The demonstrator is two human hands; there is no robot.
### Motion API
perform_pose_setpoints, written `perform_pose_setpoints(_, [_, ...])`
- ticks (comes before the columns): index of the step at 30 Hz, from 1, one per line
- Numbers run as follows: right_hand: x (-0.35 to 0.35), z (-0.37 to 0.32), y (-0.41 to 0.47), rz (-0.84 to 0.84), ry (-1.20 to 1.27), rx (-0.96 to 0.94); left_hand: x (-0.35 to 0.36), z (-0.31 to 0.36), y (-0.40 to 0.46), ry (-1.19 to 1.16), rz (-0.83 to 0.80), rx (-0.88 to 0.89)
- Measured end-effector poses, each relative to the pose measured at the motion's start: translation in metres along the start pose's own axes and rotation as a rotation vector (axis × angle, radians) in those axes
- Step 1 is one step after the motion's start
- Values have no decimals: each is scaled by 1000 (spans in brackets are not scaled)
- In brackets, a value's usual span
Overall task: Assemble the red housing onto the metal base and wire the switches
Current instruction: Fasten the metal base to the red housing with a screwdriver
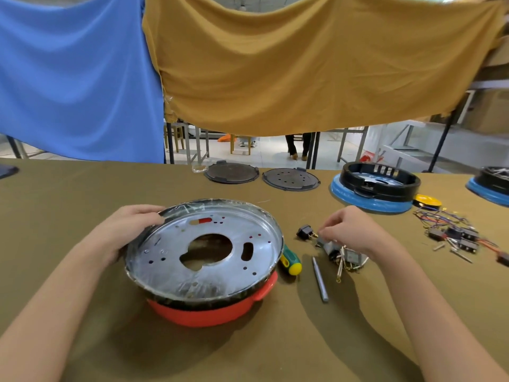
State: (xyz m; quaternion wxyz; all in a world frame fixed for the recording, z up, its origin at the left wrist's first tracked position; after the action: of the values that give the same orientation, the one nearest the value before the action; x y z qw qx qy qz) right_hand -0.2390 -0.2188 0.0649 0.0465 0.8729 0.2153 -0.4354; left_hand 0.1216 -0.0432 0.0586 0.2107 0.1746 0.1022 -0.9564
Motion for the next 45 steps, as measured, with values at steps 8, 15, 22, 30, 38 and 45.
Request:
perform_pose_setpoints(8, [13, -8, 9, 72, -412, -70, 44, 57, -35, 491, -131, 504])
perform_pose_setpoints(15, [27, -10, 22, 213, -663, -71, 95, 29, -35, 820, -534, 340])
perform_pose_setpoints(22, [24, -6, 18, 205, -702, -12, 94, 32, -33, 844, -562, 382])
perform_pose_setpoints(30, [22, -10, 11, 196, -664, -51, 87, 30, -37, 860, -559, 369])
perform_pose_setpoints(38, [20, -35, -3, 194, -210, -184, 91, 30, -39, 926, -517, 360])
perform_pose_setpoints(45, [16, -70, -30, 256, 220, -470, 74, 64, -46, 1224, -123, 712])
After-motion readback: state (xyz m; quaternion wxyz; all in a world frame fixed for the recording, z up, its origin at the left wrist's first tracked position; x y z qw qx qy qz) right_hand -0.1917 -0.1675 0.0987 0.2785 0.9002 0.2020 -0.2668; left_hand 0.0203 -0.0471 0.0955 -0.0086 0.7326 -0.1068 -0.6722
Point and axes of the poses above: each hand's wrist, its own y-axis towards the middle knuckle, its own x-axis out of the palm, z = x × y, the point moved 7 cm from there along y, towards the middle knuckle, and after that the axes turned 8 degrees about -z, right-handed, at the moved point
